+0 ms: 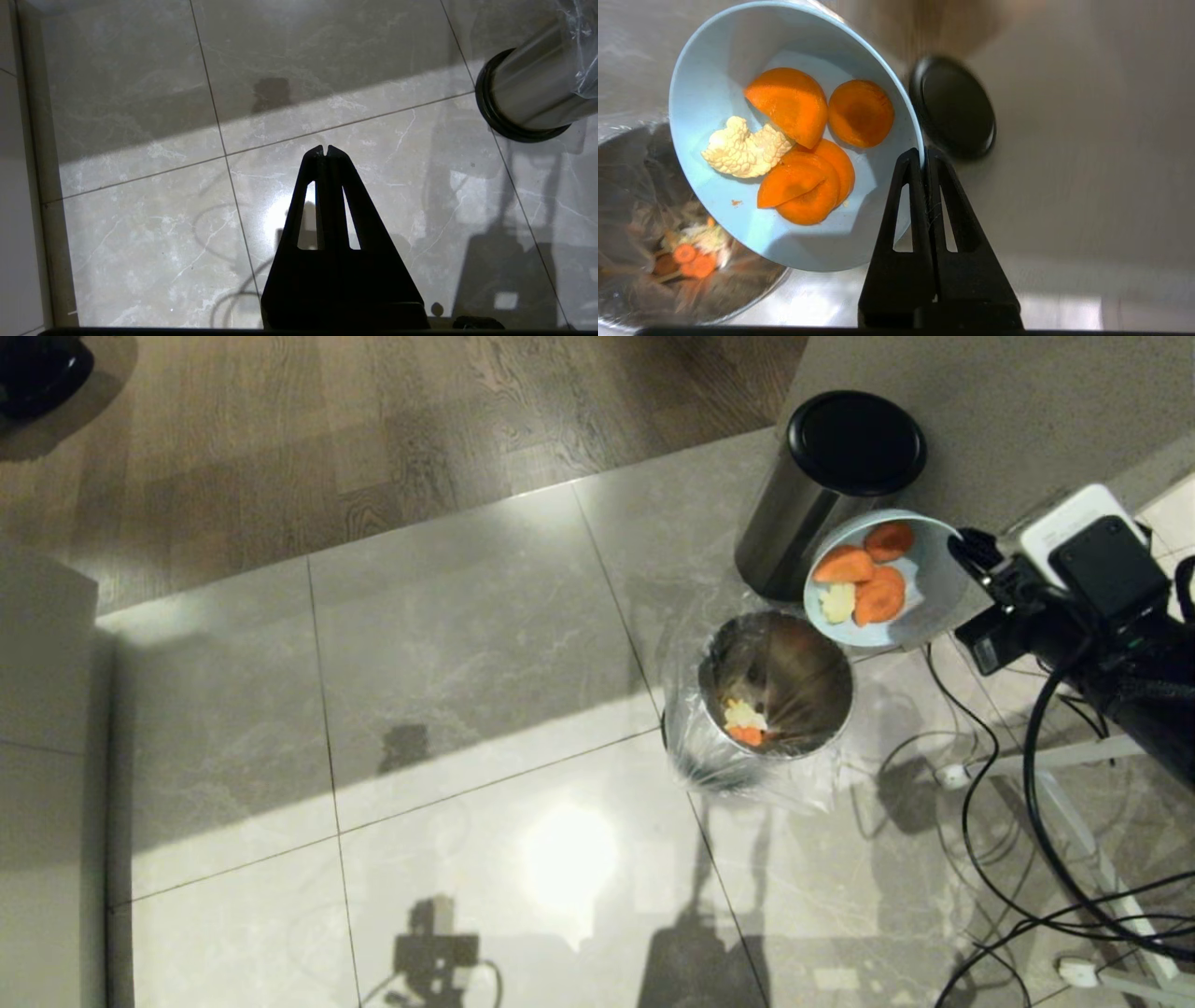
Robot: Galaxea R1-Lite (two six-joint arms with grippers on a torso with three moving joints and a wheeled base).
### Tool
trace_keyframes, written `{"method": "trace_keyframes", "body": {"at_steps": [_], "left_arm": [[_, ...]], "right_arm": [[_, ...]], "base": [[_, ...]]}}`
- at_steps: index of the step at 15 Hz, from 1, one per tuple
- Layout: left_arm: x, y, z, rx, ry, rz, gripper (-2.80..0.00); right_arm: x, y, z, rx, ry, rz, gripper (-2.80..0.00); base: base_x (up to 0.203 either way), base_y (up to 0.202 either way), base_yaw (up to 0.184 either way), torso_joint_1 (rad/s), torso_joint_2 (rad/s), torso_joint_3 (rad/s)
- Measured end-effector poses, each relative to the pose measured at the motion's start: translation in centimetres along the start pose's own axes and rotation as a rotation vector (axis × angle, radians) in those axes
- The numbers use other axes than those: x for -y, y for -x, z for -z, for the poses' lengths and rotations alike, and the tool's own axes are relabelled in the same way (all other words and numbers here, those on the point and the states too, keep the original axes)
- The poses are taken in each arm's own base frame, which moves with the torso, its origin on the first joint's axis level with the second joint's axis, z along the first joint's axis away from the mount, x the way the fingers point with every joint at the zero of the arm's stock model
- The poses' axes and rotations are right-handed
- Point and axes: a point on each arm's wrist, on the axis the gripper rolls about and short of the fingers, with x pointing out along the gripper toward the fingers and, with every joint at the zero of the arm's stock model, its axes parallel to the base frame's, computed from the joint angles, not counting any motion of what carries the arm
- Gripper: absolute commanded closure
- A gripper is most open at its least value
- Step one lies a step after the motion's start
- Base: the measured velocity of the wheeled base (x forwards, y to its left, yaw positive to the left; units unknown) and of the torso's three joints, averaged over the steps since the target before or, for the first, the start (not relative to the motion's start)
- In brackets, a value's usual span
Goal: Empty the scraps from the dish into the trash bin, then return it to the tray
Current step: Pour the leftover food from the bowl into the trash can
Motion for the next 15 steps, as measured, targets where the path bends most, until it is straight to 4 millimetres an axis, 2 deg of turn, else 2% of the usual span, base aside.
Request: {"method": "trace_keyframes", "body": {"at_steps": [5, 15], "left_arm": [[0.0, 0.0, 0.0, 0.0, 0.0, 0.0, 0.0], [0.0, 0.0, 0.0, 0.0, 0.0, 0.0, 0.0]], "right_arm": [[0.2, 0.1, 0.0, 0.084, 0.097, -0.03, 0.0], [2.0, 0.1, 1.3, 0.254, 0.275, -0.071, 0.0]], "base": [[0.0, 0.0, 0.0, 0.0, 0.0, 0.0], [0.0, 0.0, 0.0, 0.0, 0.0, 0.0]]}}
